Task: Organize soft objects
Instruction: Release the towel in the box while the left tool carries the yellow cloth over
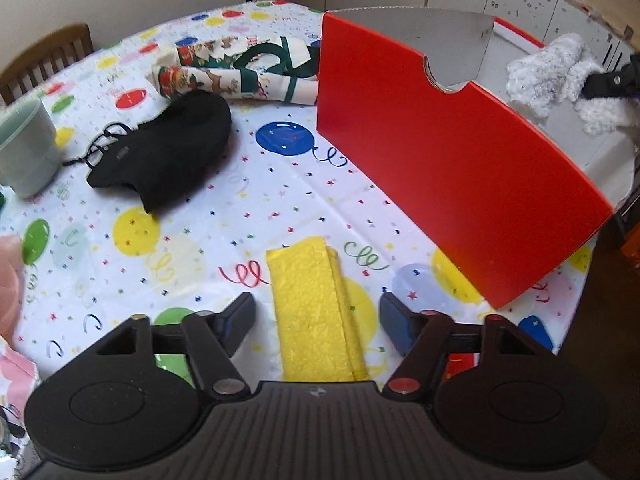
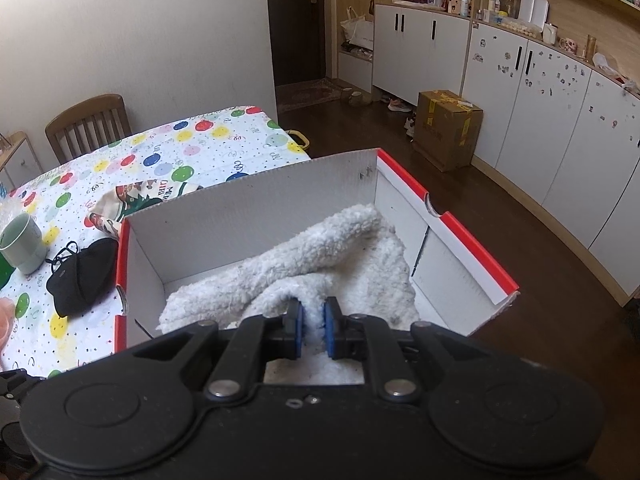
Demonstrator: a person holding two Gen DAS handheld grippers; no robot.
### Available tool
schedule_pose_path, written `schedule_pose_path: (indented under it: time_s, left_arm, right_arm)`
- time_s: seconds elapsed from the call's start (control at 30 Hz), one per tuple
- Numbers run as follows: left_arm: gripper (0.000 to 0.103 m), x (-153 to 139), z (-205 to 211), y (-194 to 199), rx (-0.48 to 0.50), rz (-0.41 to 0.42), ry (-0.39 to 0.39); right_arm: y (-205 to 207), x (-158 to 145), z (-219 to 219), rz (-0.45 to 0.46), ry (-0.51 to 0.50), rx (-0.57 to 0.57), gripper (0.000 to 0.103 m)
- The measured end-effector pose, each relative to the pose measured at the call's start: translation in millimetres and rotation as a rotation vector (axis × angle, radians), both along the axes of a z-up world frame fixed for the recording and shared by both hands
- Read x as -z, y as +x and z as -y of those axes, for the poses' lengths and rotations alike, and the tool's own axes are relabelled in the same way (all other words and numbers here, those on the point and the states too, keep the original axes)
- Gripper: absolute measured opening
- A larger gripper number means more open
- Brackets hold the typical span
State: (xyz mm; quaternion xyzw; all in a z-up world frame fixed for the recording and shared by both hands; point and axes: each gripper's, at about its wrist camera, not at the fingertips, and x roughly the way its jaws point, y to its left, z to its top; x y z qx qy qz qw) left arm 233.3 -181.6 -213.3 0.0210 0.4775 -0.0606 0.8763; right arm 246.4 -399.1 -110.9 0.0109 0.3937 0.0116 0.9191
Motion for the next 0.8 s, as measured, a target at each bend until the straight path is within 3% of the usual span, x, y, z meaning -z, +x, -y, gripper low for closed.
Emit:
schedule_pose_path:
  time_s: [0.1,0.13,0.53,0.8]
  left_arm:
    - [0.043,-1,-1,0,-0.016,0.017,0.011]
    - [0.041,-2,-2,0,-0.022,0.018,0.000]
    - [0.040,-13,-8,4,-0.113,0.017,-0.050]
    - [0.037,-50,-15,6,-0.158,0.077,-0.098]
  right_arm:
    - [1,2,1,-0.004,-0.002,-0.007,0.011]
    - [2,3,1,-0.006,-0.001,-0.009,0.011]
    - [6,1,8,-0.004,-0.004,-0.037,0.011]
    - [10,-5,16,0.009,0.001,-0.064,0.011]
